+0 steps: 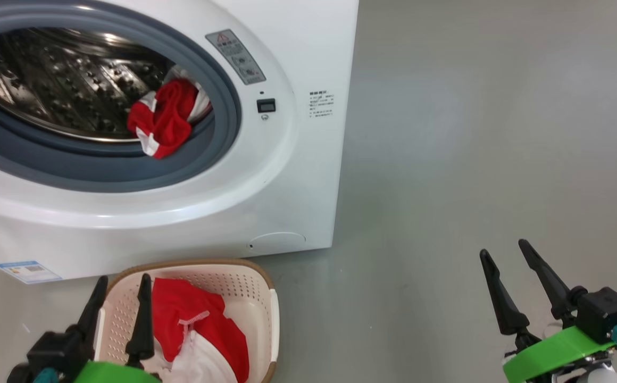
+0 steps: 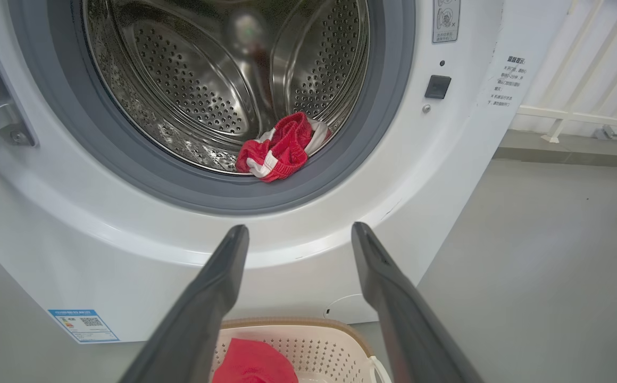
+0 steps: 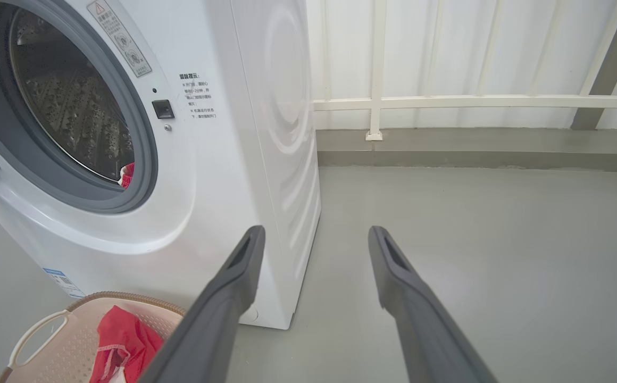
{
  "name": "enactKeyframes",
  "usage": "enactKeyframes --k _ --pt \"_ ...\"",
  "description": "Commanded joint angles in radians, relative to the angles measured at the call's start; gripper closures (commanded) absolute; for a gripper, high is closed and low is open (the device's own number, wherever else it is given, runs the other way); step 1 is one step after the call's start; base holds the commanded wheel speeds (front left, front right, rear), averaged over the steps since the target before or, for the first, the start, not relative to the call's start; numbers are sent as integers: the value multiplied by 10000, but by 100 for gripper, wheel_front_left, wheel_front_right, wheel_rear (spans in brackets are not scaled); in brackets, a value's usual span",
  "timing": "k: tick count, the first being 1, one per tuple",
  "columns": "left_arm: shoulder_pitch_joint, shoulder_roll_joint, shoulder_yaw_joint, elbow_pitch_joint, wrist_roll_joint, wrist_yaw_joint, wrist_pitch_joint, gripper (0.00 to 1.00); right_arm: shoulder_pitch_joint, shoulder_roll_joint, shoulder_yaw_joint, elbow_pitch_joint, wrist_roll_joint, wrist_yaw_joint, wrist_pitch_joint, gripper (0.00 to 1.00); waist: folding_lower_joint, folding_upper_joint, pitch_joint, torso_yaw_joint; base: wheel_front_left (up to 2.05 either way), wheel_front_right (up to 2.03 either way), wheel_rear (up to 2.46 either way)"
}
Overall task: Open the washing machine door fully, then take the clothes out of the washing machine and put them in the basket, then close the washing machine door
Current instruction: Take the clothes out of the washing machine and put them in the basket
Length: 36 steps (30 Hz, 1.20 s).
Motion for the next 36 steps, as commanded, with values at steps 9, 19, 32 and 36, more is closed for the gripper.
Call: enactKeyframes --k 9,19,32,36 --pt "1032 46 378 -1245 172 -56 -63 0 575 -200 29 -300 55 63 -65 0 0 0 -667 190 0 0 0" --pt "1641 2 293 -1629 125 -56 -63 0 1146 -204 -106 -337 75 63 -65 0 0 0 -1049 305 0 0 0" --pt "1935 -10 229 -1819 -33 -56 -63 0 1474 -227 -187 -355 89 63 -65 0 0 0 -1251 306 0 0 0" --pt "1961 -11 228 -1852 -77 -56 -63 0 1475 -232 -182 -381 84 63 -65 0 0 0 -1228 290 0 0 0"
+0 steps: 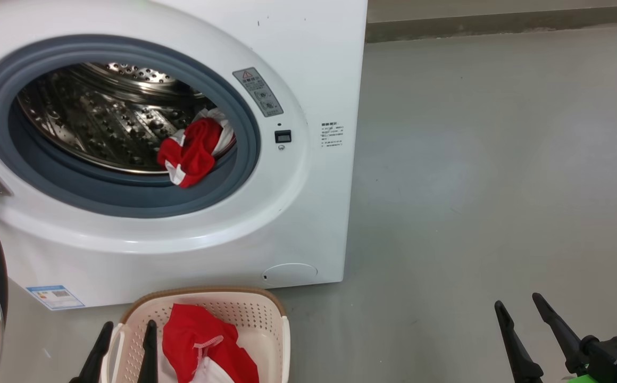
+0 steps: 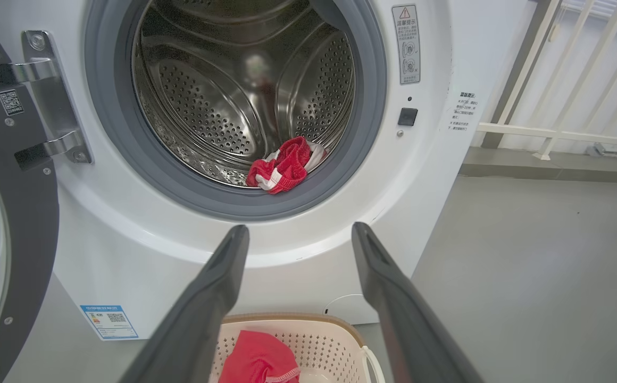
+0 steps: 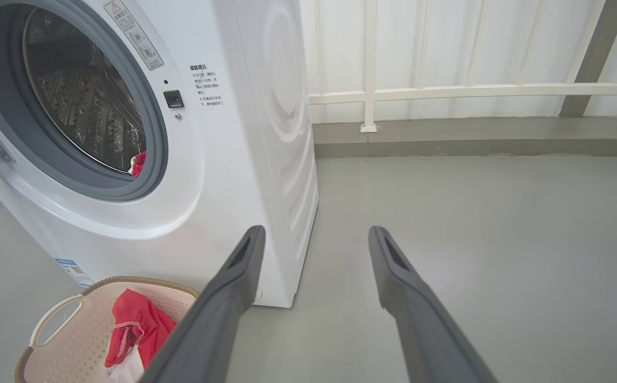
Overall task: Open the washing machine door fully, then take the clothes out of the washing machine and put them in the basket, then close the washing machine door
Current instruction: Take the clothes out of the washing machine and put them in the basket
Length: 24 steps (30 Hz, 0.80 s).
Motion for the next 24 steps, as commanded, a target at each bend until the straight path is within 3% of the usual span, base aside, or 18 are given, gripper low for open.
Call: enactKeyframes --k 1,16,24 --pt "-64 29 291 -328 -60 -56 -63 0 -150 -227 175 -262 -4 63 -65 0 0 0 19 0 0 0 0" --pt "-1235 47 87 390 -172 -56 -63 0 -657 -60 262 -329 -38 63 -65 0 0 0 924 -104 0 0 0" --pt "-3224 596 -212 1559 -326 -56 -63 0 -1426 156 394 -377 -56 63 -65 0 0 0 2108 -411 0 0 0"
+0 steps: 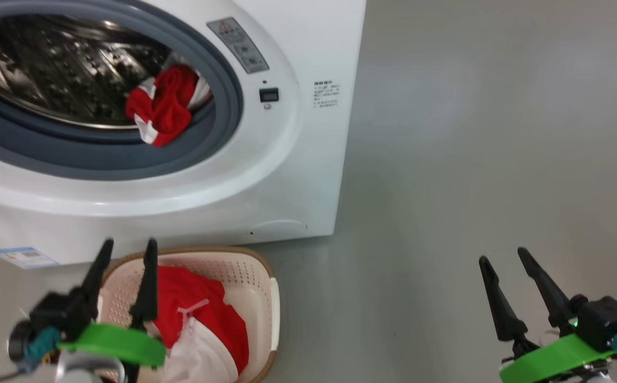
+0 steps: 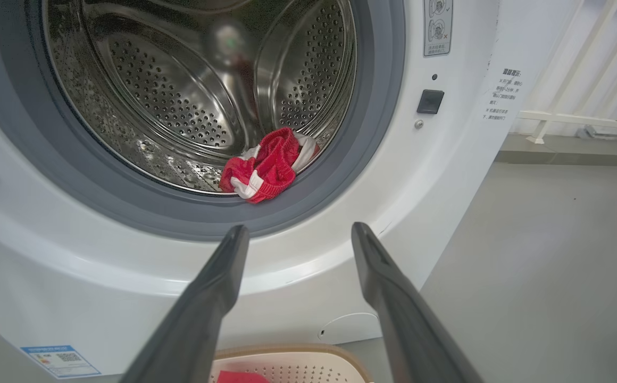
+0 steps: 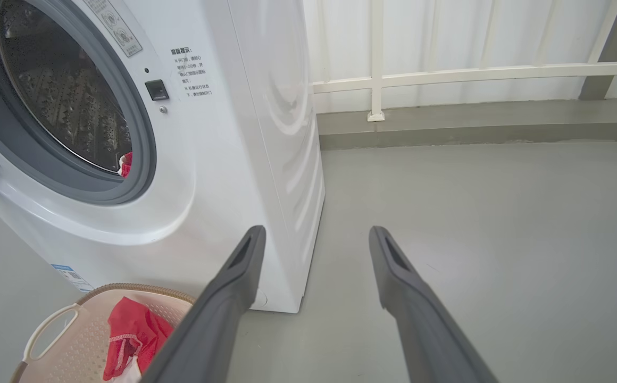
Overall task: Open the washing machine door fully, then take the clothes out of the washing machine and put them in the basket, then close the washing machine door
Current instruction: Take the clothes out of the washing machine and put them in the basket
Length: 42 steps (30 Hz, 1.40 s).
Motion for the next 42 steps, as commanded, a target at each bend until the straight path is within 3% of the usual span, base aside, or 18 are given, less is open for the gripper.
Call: enactKeyframes --k 1,21,38,39,40,41,42 --pt "-739 325 233 19 -142 -56 -63 0 -446 -79 228 -275 -49 63 -65 0 0 0 735 -260 0 0 0" --pt "-6673 1961 -597 4831 -221 -56 -63 0 -2023 543 403 -384 -40 63 -65 0 0 0 3103 -1263 0 0 0" --pt "-9368 2749 -854 7779 29 16 -63 0 -2566 810 587 -451 -42 63 -65 0 0 0 3927 -1597 0 0 0" --pt "-9411 2773 -878 7900 53 35 -63 18 -2570 818 594 -448 -43 63 -65 0 0 0 3921 -1611 0 0 0" --pt "-9445 2806 -897 7990 71 40 -63 51 -2570 827 593 -452 -43 63 -65 0 0 0 3915 -1622 0 0 0" --pt "-9474 2834 -916 8061 84 38 -63 69 -2567 835 590 -458 -43 63 -65 0 0 0 3913 -1631 0 0 0" --pt "-9501 2847 -939 8128 93 34 -63 97 -2560 843 589 -466 -43 63 -65 0 0 0 3910 -1633 0 0 0"
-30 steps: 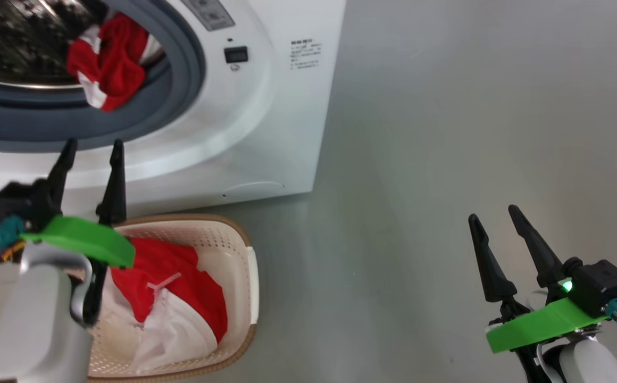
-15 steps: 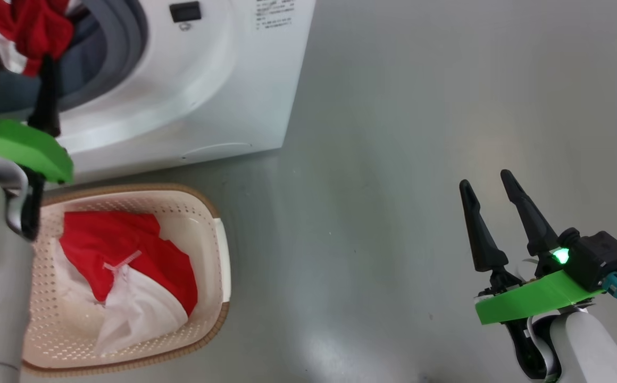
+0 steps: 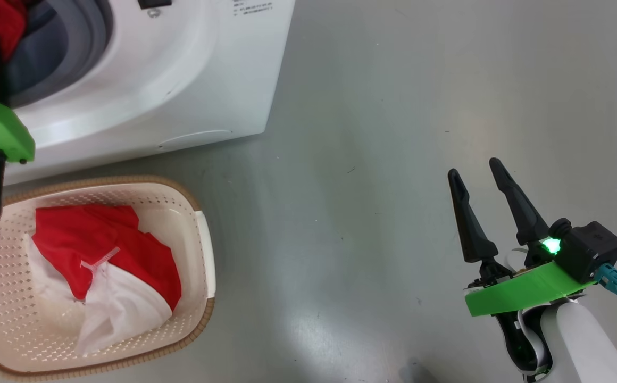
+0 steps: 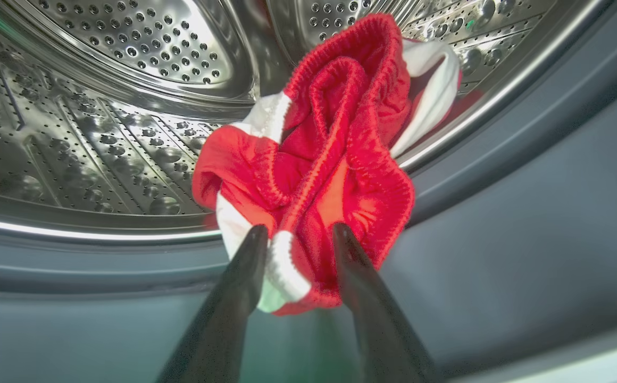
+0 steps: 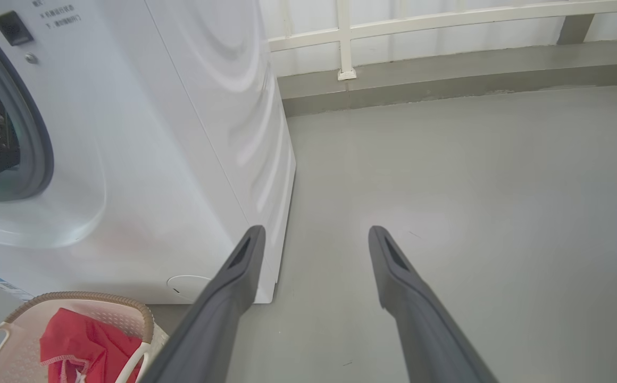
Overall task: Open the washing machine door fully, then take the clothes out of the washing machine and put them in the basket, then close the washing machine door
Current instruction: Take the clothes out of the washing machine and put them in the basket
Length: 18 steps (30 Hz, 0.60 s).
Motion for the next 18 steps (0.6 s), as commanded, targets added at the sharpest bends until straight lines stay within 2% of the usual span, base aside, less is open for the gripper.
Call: enactKeyframes --k 1,8,18 --pt "-148 604 70 -35 81 17 -61 100 16 -16 187 -237 -44 63 -65 0 0 -1 -6 2 0 0 0" --pt "-165 483 -41 -262 72 -13 -61 100 -5 4 136 -246 -74 63 -65 0 0 -1 -37 145 0 0 0" --pt "1105 147 595 -1990 -292 -32 -61 100 202 -193 55 -201 -125 63 -65 0 0 -1 -699 434 0 0 0"
